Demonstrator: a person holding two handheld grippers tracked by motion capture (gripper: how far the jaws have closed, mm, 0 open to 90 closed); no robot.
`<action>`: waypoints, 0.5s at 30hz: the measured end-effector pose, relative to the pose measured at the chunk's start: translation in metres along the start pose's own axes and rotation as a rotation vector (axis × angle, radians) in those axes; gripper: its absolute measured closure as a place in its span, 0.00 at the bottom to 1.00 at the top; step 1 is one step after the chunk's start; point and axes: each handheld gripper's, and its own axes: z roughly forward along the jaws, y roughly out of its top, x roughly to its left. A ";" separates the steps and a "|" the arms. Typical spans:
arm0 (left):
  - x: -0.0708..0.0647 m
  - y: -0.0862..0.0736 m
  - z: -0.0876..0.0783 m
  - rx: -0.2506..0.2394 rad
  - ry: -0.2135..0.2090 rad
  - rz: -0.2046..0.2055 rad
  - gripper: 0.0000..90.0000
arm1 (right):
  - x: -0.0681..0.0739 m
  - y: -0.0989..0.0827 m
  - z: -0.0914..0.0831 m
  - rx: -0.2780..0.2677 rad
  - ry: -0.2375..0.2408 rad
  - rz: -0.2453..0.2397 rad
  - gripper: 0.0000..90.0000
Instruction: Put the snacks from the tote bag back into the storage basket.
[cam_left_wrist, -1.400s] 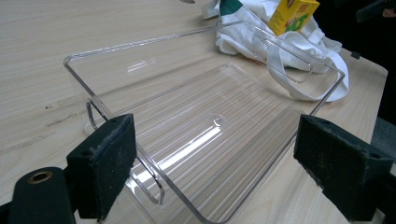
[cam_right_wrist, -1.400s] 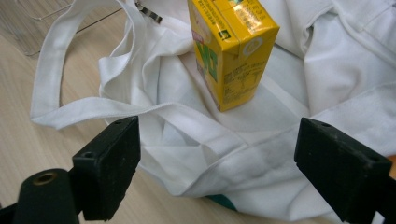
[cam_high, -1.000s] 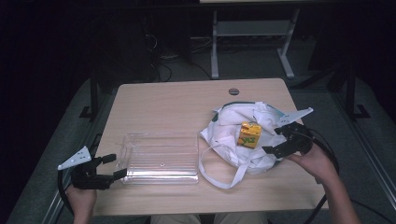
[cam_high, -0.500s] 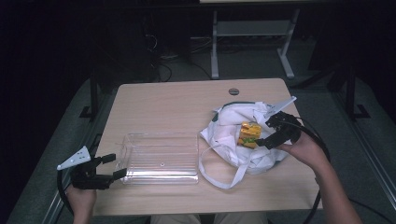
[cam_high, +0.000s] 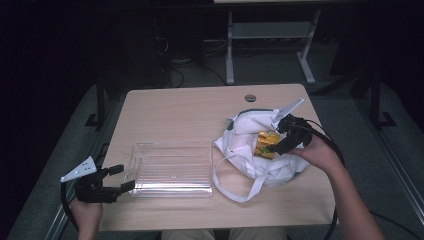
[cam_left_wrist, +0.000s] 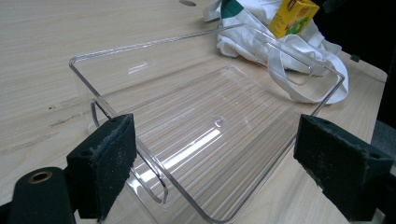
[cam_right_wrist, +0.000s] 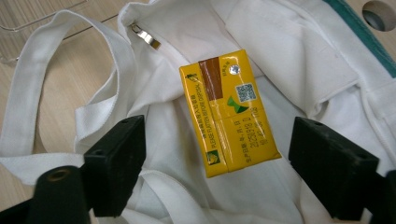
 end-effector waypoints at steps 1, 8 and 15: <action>0.000 0.000 0.000 0.001 0.000 0.000 0.14 | -0.001 0.001 0.004 0.011 -0.002 0.002 0.21; 0.000 0.000 0.000 0.001 -0.001 0.000 0.14 | -0.003 0.005 0.016 0.043 0.002 -0.027 0.27; 0.001 0.000 0.000 0.004 -0.002 0.001 0.14 | -0.003 0.009 0.025 0.064 -0.013 -0.057 0.38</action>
